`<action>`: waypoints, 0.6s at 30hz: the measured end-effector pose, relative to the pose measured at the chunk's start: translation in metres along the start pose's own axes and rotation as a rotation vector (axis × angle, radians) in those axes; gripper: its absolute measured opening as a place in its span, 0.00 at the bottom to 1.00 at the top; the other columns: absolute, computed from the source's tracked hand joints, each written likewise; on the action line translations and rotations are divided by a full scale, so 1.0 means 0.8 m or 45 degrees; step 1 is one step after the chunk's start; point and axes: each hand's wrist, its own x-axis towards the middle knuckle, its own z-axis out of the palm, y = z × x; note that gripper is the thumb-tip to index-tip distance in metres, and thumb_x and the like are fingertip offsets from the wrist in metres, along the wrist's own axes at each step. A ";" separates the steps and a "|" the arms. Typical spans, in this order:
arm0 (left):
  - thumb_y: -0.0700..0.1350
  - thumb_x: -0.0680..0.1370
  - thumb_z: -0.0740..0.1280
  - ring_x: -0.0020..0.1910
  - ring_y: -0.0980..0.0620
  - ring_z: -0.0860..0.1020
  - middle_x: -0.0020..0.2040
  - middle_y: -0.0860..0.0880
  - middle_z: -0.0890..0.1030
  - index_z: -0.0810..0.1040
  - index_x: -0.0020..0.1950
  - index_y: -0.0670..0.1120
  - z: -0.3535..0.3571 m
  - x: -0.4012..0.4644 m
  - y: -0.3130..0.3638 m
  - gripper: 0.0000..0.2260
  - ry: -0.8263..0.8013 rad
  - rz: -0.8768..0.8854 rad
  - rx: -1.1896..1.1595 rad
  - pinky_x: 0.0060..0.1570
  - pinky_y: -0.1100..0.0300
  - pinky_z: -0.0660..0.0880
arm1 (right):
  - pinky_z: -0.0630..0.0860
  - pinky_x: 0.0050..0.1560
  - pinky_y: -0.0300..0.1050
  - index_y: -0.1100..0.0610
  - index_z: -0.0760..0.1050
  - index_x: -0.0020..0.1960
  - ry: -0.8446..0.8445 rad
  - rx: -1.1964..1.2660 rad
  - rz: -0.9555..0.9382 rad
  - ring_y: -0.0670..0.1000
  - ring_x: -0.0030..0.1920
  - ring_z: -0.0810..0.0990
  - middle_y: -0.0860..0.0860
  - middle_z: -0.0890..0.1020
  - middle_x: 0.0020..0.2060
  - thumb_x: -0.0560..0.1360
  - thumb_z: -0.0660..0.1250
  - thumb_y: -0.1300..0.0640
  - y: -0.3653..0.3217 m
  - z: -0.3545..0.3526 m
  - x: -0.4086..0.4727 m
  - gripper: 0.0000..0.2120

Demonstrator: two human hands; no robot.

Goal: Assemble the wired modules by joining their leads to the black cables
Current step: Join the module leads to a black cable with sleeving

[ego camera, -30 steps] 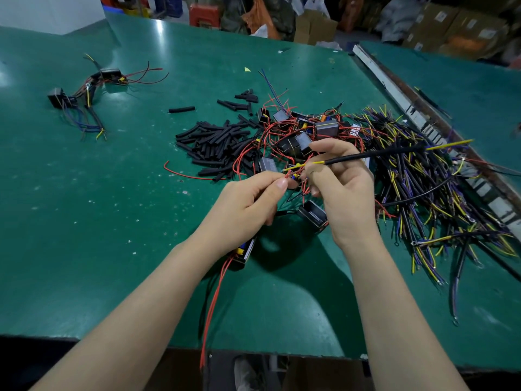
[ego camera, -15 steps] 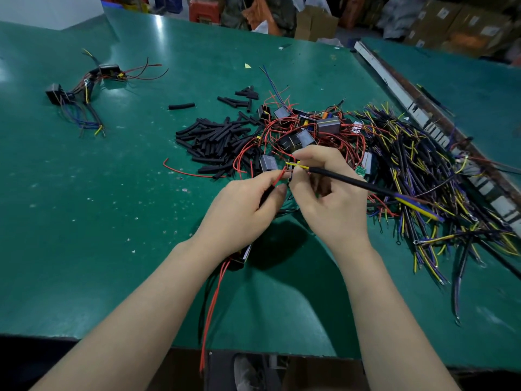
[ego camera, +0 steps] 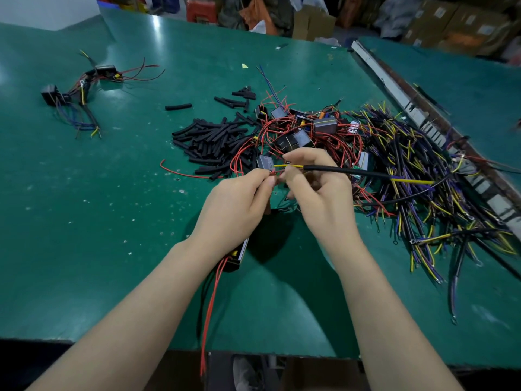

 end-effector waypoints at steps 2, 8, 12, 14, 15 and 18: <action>0.49 0.82 0.56 0.40 0.42 0.77 0.37 0.46 0.81 0.77 0.54 0.44 -0.001 0.000 0.001 0.13 -0.009 0.027 -0.048 0.42 0.46 0.73 | 0.76 0.42 0.51 0.46 0.77 0.46 -0.005 0.104 0.094 0.47 0.37 0.79 0.48 0.83 0.38 0.72 0.65 0.57 -0.001 -0.003 0.001 0.07; 0.52 0.79 0.55 0.36 0.56 0.74 0.33 0.56 0.77 0.78 0.54 0.48 -0.003 0.000 -0.002 0.14 -0.068 0.022 -0.195 0.43 0.53 0.74 | 0.78 0.47 0.47 0.49 0.79 0.46 -0.059 0.233 0.125 0.49 0.42 0.82 0.50 0.83 0.42 0.73 0.70 0.60 0.002 -0.007 0.003 0.07; 0.51 0.79 0.57 0.35 0.62 0.73 0.32 0.60 0.76 0.80 0.50 0.53 -0.002 0.001 -0.004 0.11 -0.069 0.029 -0.256 0.41 0.63 0.71 | 0.77 0.42 0.36 0.49 0.79 0.45 -0.128 0.374 0.171 0.47 0.40 0.84 0.52 0.85 0.39 0.72 0.71 0.61 0.001 -0.010 0.005 0.08; 0.51 0.79 0.58 0.34 0.62 0.73 0.33 0.60 0.77 0.78 0.38 0.62 -0.004 0.002 0.001 0.13 -0.065 0.002 -0.310 0.39 0.68 0.68 | 0.78 0.43 0.39 0.48 0.79 0.42 -0.130 0.403 0.159 0.50 0.38 0.83 0.53 0.83 0.36 0.71 0.72 0.62 0.000 -0.011 0.006 0.09; 0.52 0.79 0.58 0.34 0.60 0.74 0.33 0.59 0.78 0.76 0.34 0.64 -0.006 0.003 0.003 0.16 -0.068 -0.027 -0.344 0.39 0.66 0.69 | 0.78 0.43 0.40 0.47 0.79 0.41 -0.126 0.415 0.145 0.52 0.38 0.82 0.53 0.82 0.36 0.70 0.72 0.62 0.000 -0.011 0.006 0.10; 0.52 0.79 0.60 0.34 0.49 0.75 0.32 0.56 0.79 0.78 0.33 0.60 -0.006 0.006 0.004 0.15 -0.035 -0.053 -0.448 0.40 0.54 0.72 | 0.78 0.46 0.45 0.44 0.79 0.40 -0.103 0.441 0.117 0.52 0.39 0.82 0.53 0.81 0.36 0.70 0.72 0.62 -0.002 -0.012 0.006 0.12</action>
